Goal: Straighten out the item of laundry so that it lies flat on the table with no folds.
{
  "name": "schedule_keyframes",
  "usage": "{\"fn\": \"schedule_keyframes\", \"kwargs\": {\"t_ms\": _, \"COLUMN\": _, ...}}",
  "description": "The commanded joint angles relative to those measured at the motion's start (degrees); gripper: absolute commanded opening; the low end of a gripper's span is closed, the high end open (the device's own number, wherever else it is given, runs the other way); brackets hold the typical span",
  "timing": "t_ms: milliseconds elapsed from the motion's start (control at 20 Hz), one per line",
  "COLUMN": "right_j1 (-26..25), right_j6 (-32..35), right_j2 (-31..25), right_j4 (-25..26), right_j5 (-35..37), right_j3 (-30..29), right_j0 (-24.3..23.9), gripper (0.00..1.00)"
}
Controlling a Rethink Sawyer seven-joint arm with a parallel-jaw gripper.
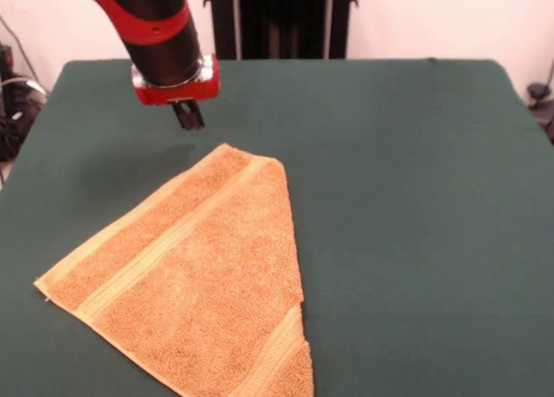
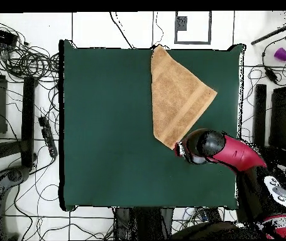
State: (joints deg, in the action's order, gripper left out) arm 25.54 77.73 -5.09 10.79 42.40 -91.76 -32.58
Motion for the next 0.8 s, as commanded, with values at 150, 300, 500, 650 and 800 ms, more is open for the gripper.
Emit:
{"fn": "schedule_keyframes", "kwargs": {"t_ms": 150, "right_j1": 1.1, "right_j6": 6.6, "right_j2": -4.9, "right_j4": -6.1, "right_j5": 1.8, "right_j3": -4.7, "right_j0": -4.9, "gripper": 0.0}}
{"fn": "schedule_keyframes", "kwargs": {"t_ms": 300, "right_j1": 0.9, "right_j6": 9.2, "right_j2": -6.2, "right_j4": -7.9, "right_j5": -4.0, "right_j3": -6.2, "right_j0": -5.1, "gripper": 0.0}}
{"fn": "schedule_keyframes", "kwargs": {"t_ms": 500, "right_j1": -0.9, "right_j6": 12.5, "right_j2": -5.3, "right_j4": -9.1, "right_j5": -5.5, "right_j3": -2.7, "right_j0": -2.6, "gripper": 0.0}}
{"fn": "schedule_keyframes", "kwargs": {"t_ms": 650, "right_j1": -3.7, "right_j6": 13.1, "right_j2": -4.1, "right_j4": -9.8, "right_j5": -2.7, "right_j3": 2.2, "right_j0": -0.6, "gripper": 0.0}}
{"fn": "schedule_keyframes", "kwargs": {"t_ms": 800, "right_j1": -5.9, "right_j6": 13.5, "right_j2": -3.0, "right_j4": -10.5, "right_j5": 0.5, "right_j3": 5.5, "right_j0": 0.8, "gripper": 0.0}}
